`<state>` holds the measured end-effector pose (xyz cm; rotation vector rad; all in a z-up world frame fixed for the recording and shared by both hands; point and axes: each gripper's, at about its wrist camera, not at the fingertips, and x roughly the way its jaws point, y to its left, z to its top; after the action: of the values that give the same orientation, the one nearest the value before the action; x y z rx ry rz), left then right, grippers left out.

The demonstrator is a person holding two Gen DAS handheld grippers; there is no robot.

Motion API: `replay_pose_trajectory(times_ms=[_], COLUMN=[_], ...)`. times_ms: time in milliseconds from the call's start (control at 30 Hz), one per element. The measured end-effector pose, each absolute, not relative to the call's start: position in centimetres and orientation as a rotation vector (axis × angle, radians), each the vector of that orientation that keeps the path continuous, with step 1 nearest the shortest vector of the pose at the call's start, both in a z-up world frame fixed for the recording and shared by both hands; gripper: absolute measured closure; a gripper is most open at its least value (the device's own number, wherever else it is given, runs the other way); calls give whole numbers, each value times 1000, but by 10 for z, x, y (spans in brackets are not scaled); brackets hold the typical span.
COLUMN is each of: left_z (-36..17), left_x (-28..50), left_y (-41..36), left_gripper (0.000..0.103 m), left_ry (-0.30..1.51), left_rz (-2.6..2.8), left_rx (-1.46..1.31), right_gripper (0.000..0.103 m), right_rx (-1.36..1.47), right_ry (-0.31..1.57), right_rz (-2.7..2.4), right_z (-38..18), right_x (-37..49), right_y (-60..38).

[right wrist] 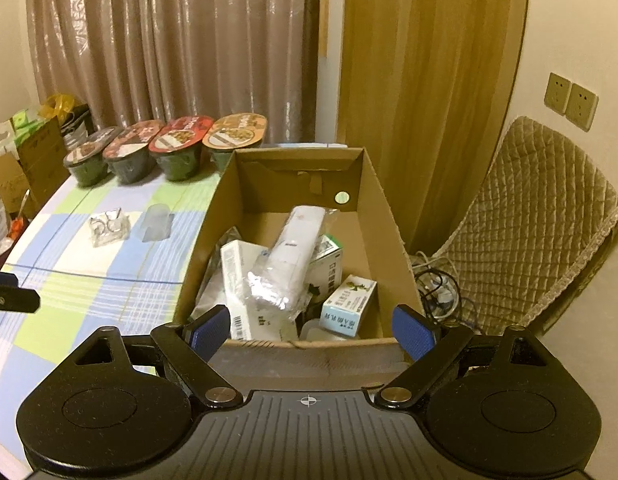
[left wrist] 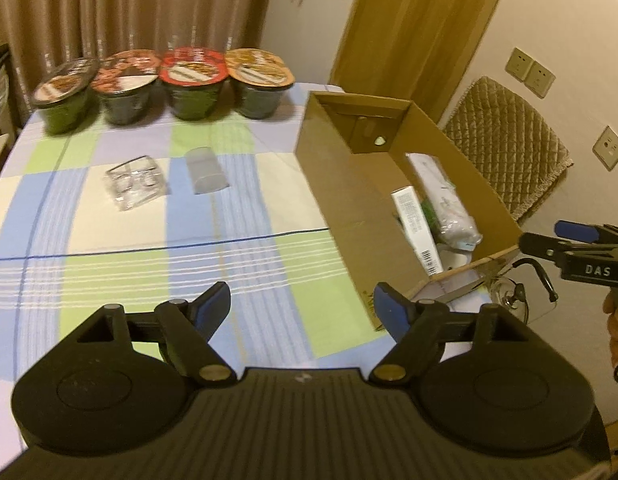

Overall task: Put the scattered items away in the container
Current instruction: 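Withdraw both open tools from the box back over the table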

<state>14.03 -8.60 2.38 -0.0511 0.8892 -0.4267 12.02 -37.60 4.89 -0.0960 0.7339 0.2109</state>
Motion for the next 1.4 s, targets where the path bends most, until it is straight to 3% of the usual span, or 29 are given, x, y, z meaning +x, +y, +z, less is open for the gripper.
replay_pose_trajectory(times_ms=[567,1000,1400], left_z=[20,5,-34], left_x=[115,156,240], left_y=[19,61,52], left_gripper=[23,19,15], left_ry=[873,877,892], left_rz=[-295,-296,-465], left_rx=[-55,45,254], right_gripper=[10,10,10], right_rx=[-153,-151,-700], right_ry=[704,792,784], right_rz=[373,558,879], right_z=[73,50,-7], right_x=[103,158,240], right_y=[-288,-183,-112])
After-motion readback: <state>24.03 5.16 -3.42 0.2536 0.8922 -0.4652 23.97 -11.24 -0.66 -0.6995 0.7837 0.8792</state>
